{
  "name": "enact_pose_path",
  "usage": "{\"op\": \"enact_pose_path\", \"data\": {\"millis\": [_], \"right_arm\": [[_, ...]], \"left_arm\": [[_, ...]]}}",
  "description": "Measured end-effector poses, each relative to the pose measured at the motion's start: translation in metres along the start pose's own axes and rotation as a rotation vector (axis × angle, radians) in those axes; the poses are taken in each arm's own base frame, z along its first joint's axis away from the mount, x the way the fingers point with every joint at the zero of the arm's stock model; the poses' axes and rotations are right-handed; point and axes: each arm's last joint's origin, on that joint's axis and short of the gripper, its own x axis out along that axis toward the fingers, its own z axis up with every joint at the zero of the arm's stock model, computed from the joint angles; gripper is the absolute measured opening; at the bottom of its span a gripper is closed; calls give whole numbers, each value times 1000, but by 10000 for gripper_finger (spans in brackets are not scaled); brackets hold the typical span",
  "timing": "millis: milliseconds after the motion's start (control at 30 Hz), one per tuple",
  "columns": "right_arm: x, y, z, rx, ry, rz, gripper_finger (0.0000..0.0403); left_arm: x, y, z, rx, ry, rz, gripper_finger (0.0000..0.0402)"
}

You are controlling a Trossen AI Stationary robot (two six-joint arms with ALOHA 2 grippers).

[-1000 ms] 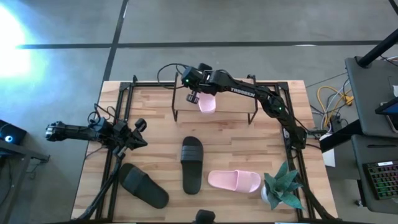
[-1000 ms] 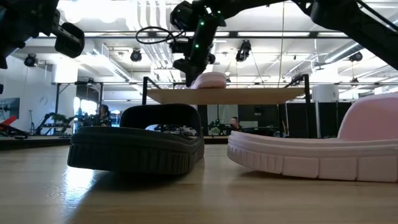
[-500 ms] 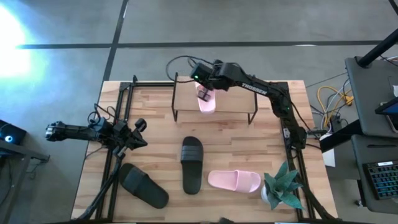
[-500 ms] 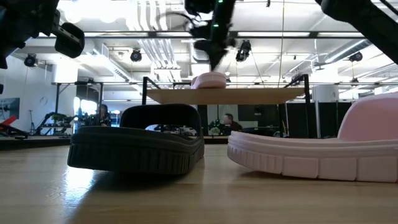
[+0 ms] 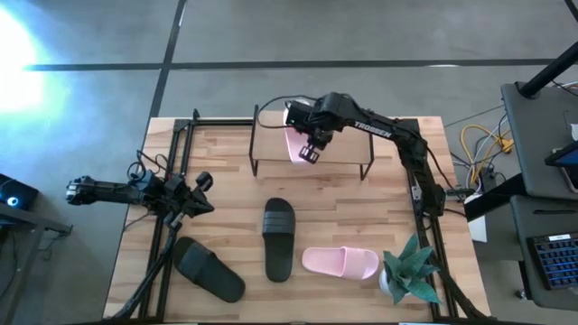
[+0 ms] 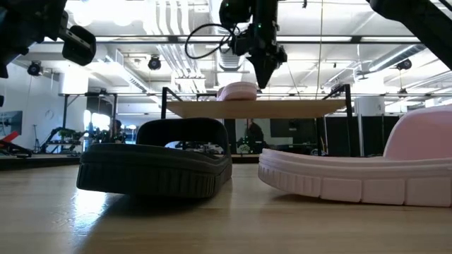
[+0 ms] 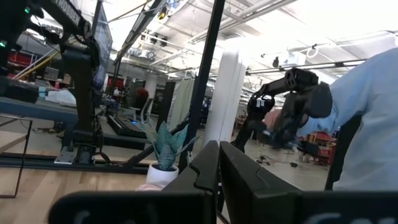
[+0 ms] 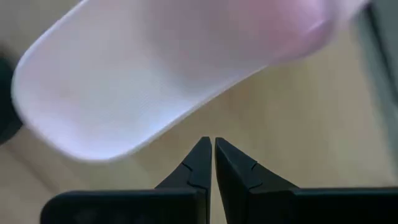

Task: Pick and place slides into the shelf
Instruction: Put the top pink slide on the shelf

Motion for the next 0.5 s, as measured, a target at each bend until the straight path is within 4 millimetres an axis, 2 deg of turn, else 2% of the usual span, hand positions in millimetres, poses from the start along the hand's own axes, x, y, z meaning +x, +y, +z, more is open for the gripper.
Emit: {"op": "enact_pose_path", "data": {"millis": [67,300,500], "right_arm": [[6,3,-3,-7,40,47,13],[30,15,-10,-48,136,41,13],[35,23,-6,-60,82,97,13]], "left_arm": [[0,0,0,0,0,0,0],[0,0,0,0,1,0,0],[0,0,0,0,1,0,0]]}}
